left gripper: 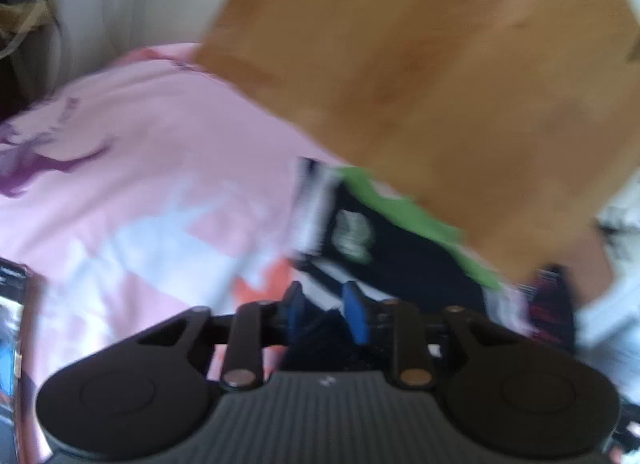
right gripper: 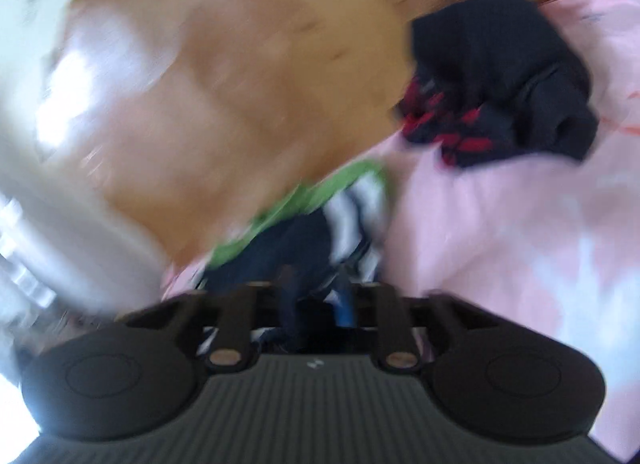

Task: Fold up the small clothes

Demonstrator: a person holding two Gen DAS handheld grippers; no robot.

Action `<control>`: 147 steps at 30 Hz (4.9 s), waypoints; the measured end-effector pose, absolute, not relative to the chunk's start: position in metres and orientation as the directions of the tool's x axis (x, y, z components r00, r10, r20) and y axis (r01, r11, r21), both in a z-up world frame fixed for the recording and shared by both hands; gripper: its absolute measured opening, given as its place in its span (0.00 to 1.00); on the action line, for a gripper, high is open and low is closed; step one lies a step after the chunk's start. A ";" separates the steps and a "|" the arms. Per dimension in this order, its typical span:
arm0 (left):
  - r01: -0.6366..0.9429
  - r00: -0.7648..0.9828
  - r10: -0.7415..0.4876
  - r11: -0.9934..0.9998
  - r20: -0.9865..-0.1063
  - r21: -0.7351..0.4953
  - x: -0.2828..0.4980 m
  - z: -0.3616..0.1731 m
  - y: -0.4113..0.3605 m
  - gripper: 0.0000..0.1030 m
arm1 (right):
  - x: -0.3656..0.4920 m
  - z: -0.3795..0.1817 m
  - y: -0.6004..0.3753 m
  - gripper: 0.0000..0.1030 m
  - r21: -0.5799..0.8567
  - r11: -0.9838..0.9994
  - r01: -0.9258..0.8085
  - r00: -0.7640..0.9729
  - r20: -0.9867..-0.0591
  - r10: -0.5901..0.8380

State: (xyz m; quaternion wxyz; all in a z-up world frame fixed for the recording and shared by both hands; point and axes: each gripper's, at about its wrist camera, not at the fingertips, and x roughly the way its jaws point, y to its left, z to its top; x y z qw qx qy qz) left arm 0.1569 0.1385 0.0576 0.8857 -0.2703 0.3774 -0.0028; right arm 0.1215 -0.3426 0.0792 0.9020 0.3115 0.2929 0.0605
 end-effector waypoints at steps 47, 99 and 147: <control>-0.067 0.569 -0.407 0.843 -0.714 -0.534 0.082 0.029 0.125 0.78 | 0.034 0.047 -0.357 0.52 0.683 0.718 0.133 0.624 -0.621 0.475; 0.134 0.586 -0.243 0.970 -0.773 -0.203 0.317 0.066 0.005 0.61 | 0.238 0.085 -0.277 0.58 0.313 0.927 -0.205 0.677 -0.639 0.366; 0.286 0.698 -0.363 0.932 -0.618 -0.224 -0.013 0.073 0.001 0.09 | -0.031 0.074 -0.190 0.16 0.112 0.868 -0.484 0.699 -0.546 0.461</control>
